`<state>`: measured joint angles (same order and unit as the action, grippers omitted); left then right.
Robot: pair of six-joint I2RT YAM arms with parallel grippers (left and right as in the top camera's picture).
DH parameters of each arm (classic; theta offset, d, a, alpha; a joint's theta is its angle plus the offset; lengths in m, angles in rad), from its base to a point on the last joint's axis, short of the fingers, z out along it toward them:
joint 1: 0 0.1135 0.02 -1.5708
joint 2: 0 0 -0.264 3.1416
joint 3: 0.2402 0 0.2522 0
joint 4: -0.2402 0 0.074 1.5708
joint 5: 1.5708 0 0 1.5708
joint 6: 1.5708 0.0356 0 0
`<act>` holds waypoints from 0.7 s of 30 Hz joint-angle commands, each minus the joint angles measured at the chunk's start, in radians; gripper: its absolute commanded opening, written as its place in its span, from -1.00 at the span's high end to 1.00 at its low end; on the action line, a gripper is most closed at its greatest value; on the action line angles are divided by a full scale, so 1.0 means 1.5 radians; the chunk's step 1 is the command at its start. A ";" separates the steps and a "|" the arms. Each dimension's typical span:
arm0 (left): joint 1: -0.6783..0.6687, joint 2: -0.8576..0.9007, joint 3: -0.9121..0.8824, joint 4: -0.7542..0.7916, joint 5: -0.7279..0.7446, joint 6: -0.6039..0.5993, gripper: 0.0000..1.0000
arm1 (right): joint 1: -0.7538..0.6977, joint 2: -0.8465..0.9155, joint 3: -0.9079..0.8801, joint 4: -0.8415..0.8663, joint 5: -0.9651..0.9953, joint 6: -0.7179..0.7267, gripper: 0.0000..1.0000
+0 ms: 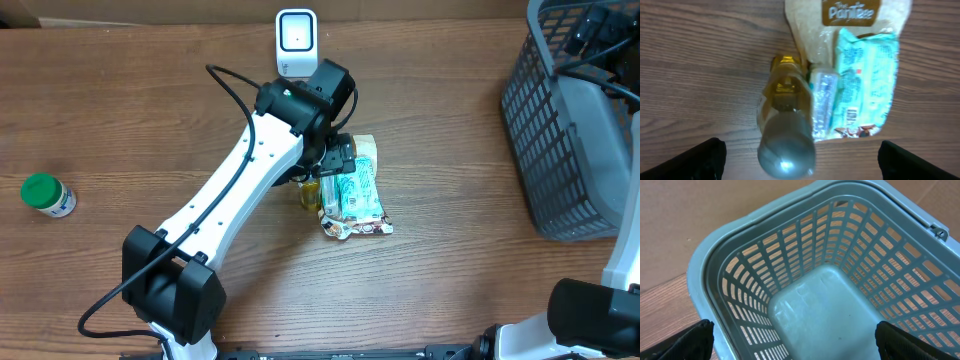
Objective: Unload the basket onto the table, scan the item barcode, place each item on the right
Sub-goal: 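Lower the left gripper around the oil bottle's neck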
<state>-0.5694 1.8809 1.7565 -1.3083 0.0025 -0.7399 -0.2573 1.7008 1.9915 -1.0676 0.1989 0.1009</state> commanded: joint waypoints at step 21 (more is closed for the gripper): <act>0.000 0.003 -0.139 0.132 -0.077 -0.006 -0.25 | 0.000 -0.006 0.012 0.002 0.007 0.003 -1.00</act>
<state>-0.5690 1.8812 1.5524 -1.1095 -0.0521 -0.7567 -0.2573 1.7008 1.9915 -1.0676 0.1989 0.1013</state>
